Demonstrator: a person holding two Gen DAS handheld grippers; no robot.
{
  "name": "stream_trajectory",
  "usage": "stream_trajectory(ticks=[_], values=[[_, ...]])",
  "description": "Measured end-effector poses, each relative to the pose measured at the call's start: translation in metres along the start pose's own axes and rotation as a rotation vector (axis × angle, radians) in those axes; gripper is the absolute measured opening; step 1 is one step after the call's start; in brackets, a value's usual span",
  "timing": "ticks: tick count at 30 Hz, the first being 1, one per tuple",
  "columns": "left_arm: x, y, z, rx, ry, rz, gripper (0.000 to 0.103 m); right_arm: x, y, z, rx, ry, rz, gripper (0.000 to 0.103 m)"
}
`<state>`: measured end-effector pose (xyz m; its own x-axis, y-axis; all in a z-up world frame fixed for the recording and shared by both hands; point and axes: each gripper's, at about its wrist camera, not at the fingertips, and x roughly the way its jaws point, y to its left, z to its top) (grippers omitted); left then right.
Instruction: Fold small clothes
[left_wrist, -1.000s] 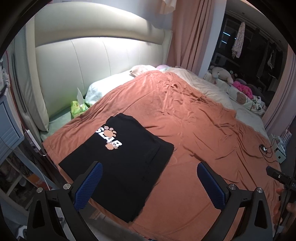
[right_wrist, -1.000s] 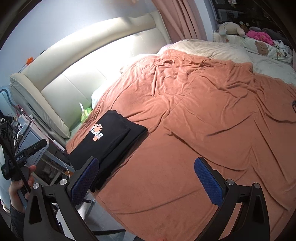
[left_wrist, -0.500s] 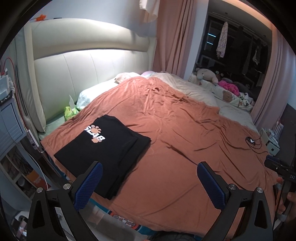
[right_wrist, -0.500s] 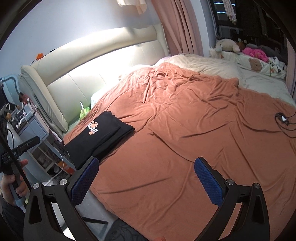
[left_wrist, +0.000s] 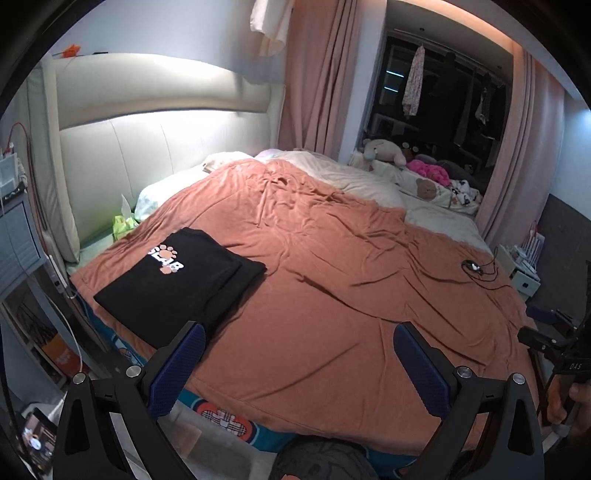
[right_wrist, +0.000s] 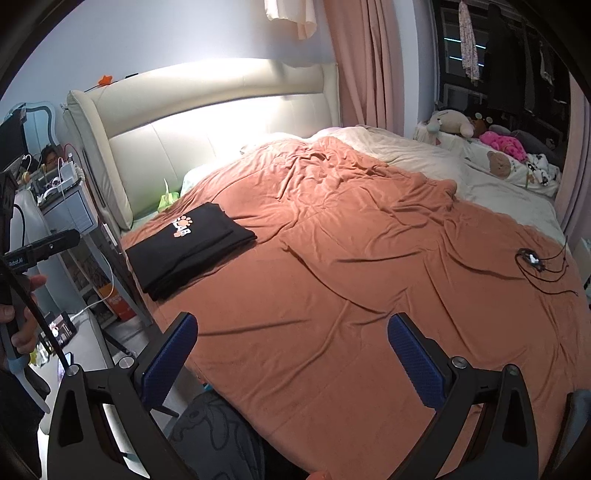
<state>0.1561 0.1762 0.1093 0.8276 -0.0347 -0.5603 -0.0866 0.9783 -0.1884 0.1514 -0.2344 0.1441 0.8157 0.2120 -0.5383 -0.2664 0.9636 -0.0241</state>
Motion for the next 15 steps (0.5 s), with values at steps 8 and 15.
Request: stream_trajectory(ticks=[8,15], values=[[-0.025,-0.018,-0.038,0.05,-0.016,-0.004,0.102,-0.031,0.003,-0.036,0.002,-0.042,-0.007,0.103],[-0.052,-0.031,-0.067,0.055,-0.066,-0.011,0.102,-0.05,0.001,-0.071,0.018,-0.089,-0.036,0.103]])
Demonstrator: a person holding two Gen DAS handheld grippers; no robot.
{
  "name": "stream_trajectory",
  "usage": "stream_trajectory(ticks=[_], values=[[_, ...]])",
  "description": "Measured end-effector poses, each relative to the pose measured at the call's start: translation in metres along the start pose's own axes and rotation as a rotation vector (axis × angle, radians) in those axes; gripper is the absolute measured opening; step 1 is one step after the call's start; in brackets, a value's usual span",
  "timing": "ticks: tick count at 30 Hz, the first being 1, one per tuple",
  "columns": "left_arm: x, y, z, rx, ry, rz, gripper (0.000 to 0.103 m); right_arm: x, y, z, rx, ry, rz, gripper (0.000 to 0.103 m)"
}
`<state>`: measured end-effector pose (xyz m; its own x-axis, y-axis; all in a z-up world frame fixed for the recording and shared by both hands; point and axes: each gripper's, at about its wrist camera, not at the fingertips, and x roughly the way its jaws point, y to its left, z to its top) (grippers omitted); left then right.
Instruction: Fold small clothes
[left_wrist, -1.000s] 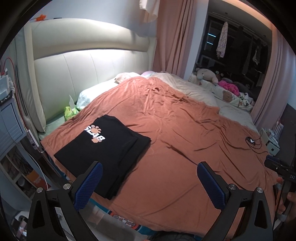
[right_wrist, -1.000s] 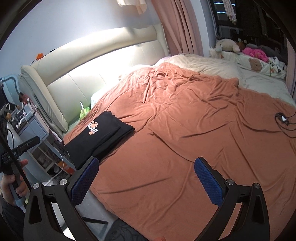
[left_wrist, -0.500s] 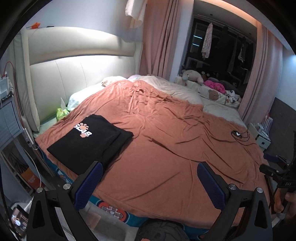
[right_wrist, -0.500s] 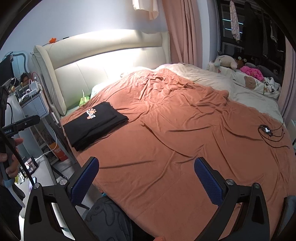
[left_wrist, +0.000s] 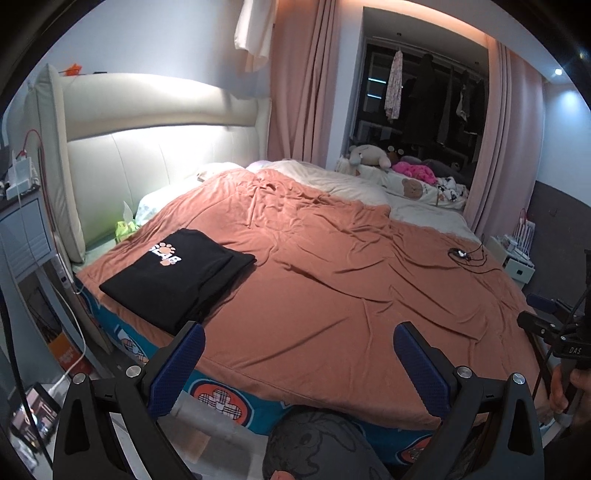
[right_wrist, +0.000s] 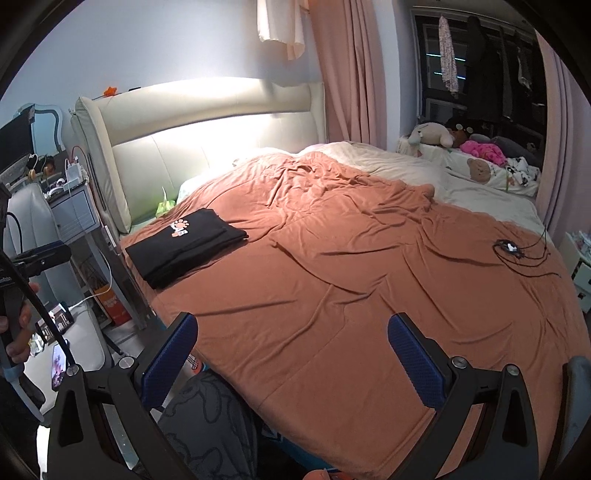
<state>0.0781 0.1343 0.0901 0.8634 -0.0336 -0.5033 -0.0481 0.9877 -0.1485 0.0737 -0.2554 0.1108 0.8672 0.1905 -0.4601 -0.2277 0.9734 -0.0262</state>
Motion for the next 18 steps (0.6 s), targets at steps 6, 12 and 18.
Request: stream_trajectory(ticks=[6,12,18], values=[[-0.011,-0.006,-0.023,-0.007,-0.02,0.005,0.102,-0.024,0.005,-0.026,-0.002,-0.036,-0.004,0.103],[-0.034,-0.019,-0.041,0.019,-0.068,0.035,0.102,-0.046,0.004,-0.053,0.021,-0.096,-0.02,0.103],[-0.049,-0.03,-0.059,0.033,-0.098,0.045,0.103,-0.057,0.009,-0.089,0.029,-0.115,-0.043,0.103]])
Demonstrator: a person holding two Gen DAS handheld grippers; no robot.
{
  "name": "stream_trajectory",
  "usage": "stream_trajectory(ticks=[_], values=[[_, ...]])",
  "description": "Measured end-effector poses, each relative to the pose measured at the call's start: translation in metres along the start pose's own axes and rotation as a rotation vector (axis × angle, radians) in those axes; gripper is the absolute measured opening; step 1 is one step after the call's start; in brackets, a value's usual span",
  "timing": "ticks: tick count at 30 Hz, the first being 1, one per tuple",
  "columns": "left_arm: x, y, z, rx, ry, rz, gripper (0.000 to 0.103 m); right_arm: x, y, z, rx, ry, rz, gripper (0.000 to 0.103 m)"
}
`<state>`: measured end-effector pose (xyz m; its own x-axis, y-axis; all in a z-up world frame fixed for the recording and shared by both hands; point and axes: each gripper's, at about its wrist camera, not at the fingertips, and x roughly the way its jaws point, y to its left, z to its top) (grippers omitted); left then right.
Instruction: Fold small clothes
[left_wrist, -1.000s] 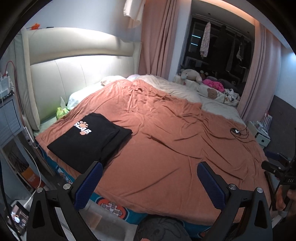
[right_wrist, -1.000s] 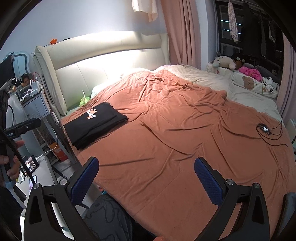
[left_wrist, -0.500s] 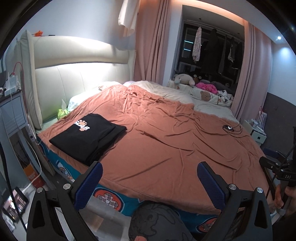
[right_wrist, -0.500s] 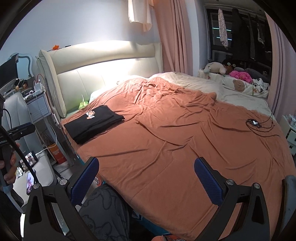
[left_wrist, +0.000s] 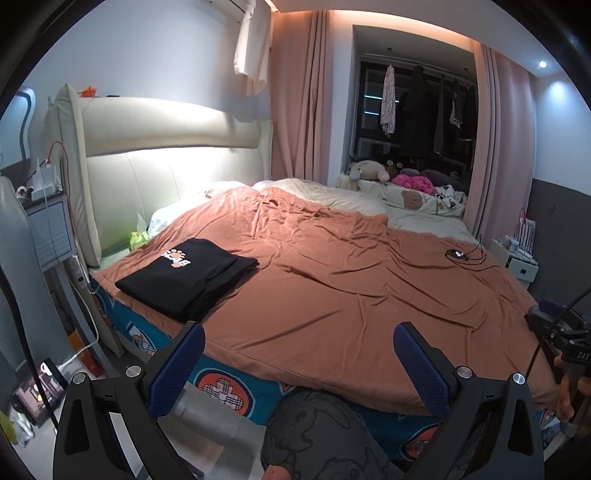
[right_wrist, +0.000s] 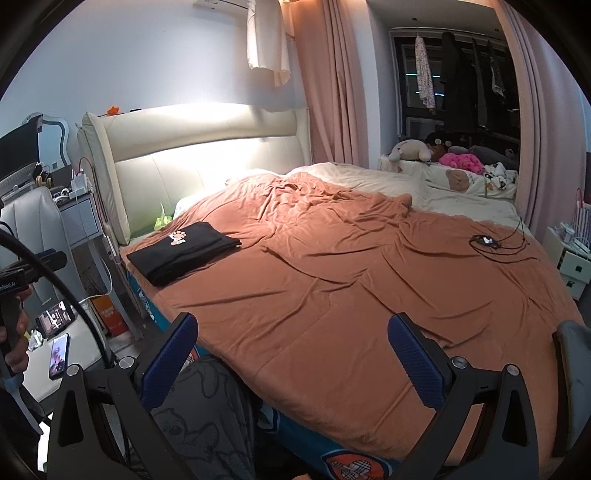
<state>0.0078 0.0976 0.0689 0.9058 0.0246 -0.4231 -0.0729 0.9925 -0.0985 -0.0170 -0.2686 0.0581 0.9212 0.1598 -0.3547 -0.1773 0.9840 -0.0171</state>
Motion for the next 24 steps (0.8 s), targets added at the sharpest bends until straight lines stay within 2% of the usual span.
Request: stream_trajectory(ticks=[12,24], values=[[-0.013,-0.023,-0.032,0.016,-0.007,-0.015,0.102,-0.02,0.003,-0.023,0.031,0.023,-0.021,0.103],[-0.012,-0.03,-0.041,0.02,0.005,-0.013,0.102,-0.024,0.002,-0.028,0.064,0.036,-0.061,0.103]])
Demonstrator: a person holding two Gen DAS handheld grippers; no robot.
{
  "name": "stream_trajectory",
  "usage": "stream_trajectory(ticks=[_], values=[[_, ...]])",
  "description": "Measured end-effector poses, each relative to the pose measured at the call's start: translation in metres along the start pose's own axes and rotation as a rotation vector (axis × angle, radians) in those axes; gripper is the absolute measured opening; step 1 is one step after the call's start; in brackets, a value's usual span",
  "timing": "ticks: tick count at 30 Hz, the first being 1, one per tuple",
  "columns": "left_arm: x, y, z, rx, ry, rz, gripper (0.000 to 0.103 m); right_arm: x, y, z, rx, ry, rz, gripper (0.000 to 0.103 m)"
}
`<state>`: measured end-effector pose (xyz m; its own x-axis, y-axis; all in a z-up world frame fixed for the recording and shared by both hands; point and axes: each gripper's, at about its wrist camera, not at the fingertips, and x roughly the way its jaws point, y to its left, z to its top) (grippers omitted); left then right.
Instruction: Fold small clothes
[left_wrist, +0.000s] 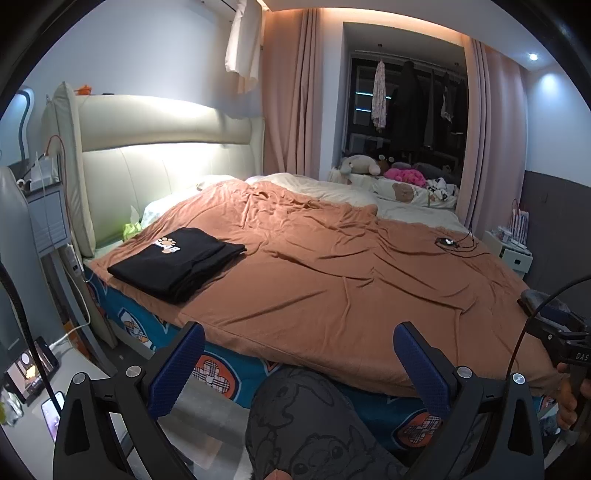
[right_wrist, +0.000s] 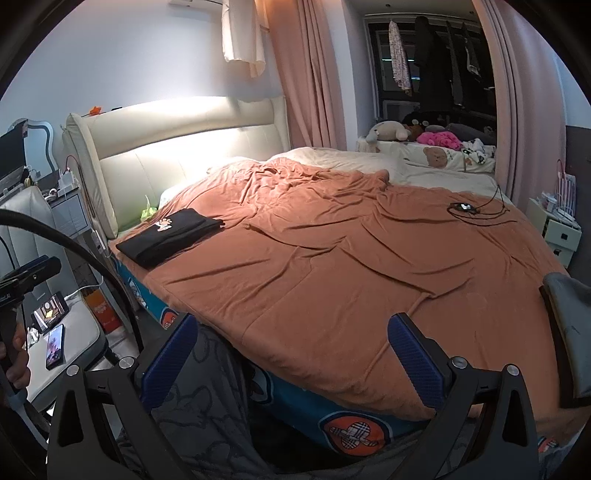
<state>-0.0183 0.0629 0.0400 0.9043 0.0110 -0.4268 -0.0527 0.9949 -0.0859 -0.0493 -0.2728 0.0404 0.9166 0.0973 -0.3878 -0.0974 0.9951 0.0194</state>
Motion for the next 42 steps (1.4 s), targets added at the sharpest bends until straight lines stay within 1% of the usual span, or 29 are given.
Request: stream_trajectory(ticks=[6,17,42], values=[[0.0,-0.001,-0.002,-0.004,0.005,0.002,0.103,-0.002,0.006,0.003,0.003,-0.001,-0.005,0.103],[0.001,0.0,-0.003,-0.004,0.005,0.007,0.102,-0.001,0.003,-0.004,0.01,0.001,-0.011,0.103],[-0.003,-0.005,-0.008,-0.007,0.006,0.009,0.103,0.0,-0.005,-0.001,0.002,0.015,-0.002,0.103]])
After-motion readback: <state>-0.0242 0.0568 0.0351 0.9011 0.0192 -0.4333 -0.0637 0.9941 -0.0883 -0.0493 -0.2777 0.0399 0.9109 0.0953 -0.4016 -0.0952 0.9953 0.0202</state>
